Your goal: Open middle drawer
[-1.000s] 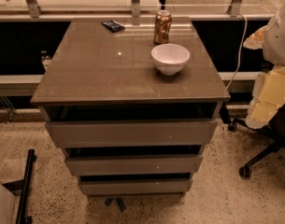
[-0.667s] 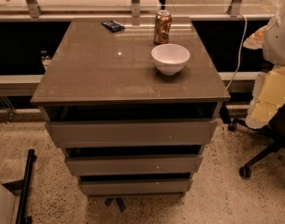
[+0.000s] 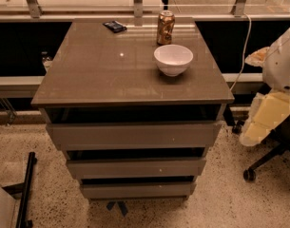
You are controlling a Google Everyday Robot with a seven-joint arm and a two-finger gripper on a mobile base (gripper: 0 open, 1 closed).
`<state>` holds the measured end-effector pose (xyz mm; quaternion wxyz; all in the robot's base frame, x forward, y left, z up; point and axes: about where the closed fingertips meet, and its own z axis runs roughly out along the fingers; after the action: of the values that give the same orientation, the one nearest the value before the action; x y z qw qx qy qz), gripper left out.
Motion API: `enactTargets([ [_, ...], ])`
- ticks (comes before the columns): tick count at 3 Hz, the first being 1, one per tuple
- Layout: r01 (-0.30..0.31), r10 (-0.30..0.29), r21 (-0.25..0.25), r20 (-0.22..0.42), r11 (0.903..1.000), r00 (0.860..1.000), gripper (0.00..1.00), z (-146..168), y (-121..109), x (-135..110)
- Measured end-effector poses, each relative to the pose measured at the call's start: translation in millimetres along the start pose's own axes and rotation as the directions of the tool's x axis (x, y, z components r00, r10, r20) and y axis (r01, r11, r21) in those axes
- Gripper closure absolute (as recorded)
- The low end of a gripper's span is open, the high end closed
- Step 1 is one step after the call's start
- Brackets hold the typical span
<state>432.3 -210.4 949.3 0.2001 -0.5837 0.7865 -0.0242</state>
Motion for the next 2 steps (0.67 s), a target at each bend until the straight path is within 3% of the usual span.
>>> enactTargets([
  [1,-0.063,0.061,0.023,0.069,0.9977,0.996,0.0,27.4,10.4,10.4],
  [2,-0.063,0.061,0.023,0.069,0.9977,0.996,0.0,27.4,10.4,10.4],
])
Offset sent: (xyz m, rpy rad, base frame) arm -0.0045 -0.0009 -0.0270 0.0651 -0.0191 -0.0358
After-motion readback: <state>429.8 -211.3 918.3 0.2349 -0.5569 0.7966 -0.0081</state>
